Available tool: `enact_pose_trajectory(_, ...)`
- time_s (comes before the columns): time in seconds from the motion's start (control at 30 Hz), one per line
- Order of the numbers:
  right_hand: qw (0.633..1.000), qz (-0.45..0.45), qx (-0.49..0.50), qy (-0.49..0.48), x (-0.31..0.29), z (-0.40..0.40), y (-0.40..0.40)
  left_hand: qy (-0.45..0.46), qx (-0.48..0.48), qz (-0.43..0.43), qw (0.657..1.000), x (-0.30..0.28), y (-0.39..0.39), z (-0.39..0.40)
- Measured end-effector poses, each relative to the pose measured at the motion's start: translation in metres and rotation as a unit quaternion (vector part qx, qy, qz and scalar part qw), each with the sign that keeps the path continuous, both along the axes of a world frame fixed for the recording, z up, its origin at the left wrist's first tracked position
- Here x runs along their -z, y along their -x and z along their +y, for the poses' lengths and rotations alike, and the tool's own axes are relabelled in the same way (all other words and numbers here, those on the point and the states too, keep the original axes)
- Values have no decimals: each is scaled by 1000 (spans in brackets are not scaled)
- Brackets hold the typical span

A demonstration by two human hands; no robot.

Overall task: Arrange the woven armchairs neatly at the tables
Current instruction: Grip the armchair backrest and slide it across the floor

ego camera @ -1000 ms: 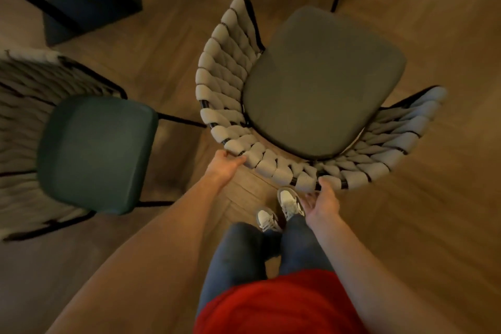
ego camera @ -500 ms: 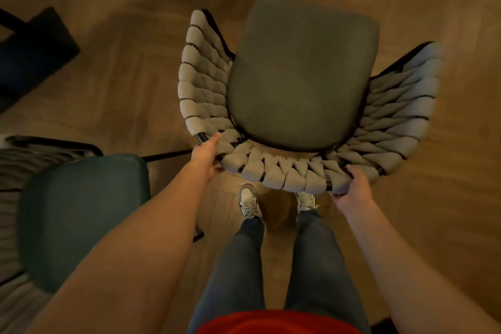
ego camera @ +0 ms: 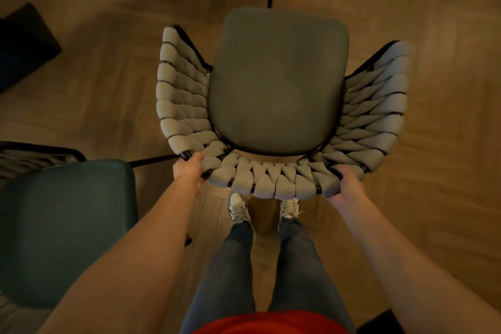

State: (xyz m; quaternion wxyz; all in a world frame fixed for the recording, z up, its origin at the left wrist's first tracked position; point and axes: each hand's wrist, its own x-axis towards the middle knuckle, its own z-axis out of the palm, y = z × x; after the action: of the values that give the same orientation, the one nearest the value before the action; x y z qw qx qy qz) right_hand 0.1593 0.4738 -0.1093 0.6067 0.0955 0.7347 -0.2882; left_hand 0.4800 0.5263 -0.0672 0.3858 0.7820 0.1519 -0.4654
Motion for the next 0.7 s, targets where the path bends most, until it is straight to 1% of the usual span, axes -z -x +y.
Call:
enact_pose_trajectory(0.1, 999, -6, -47, 0, -4, -19, -2, 3, -37, -4, 999, -3, 7, 14)
enact_pose_trajectory(0.23, 995, 13, -103, -4, -4, -50, -7, -3, -92, 3, 996, -7, 20, 30)
enact_pose_trajectory(0.4, 985, 14, -171, 7, -4, -92, -16, -4, -151, 9, 988, -4, 32, 37)
enact_pose_trajectory(0.57, 972, 15, -235, 13, -5, -129, -20, 2, -173, 14, 985, -5, 52, 33)
enact_pose_trajectory(0.63, 964, 15, -265, 24, -14, -138, -21, -13, -144, -1, 990, -8, 54, 32)
enact_pose_trajectory(0.67, 956, 32, -289, 32, -22, -140, -22, -49, -91, -33, 994, -10, 55, 34)
enact_pose_trajectory(0.7, 937, 85, -335, 58, -30, -139, -20, -96, -23, -74, 992, -13, 56, 37)
